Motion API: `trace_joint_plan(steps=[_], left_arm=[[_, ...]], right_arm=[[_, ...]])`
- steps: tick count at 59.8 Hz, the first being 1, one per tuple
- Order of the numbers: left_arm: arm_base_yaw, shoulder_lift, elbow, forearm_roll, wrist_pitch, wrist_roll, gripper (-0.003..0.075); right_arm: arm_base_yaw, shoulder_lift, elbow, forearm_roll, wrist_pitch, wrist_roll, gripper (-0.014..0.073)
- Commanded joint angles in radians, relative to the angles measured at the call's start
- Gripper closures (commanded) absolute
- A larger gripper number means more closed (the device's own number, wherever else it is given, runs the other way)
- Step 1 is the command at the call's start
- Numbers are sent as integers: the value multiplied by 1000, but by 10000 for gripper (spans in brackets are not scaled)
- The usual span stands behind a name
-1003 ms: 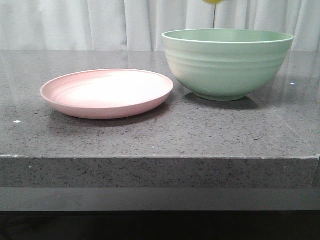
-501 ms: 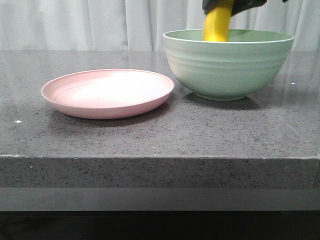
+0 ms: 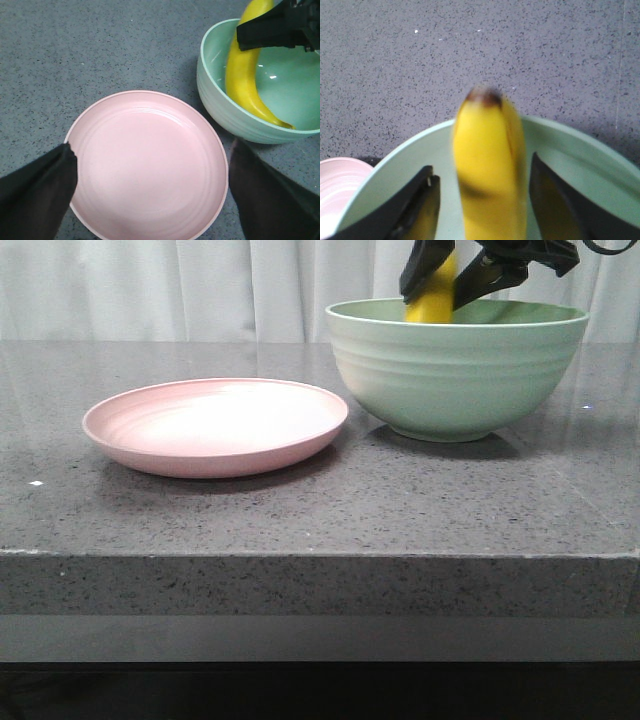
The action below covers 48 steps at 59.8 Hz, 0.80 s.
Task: Transfer banana from pink plate to green bowl
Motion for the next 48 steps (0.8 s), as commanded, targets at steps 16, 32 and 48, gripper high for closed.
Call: trace_joint_plan(steps=[16, 32, 48], left_arm=[[5, -23, -29, -6, -66, -6, 121], [5, -23, -29, -6, -66, -6, 121], [5, -23, -29, -6, -66, -6, 127]], right_arm=[[-3, -65, -34, 8, -45, -12, 116], [-5, -140, -34, -18, 18, -12, 129], [-5, -186, -34, -32, 37, -12, 288]])
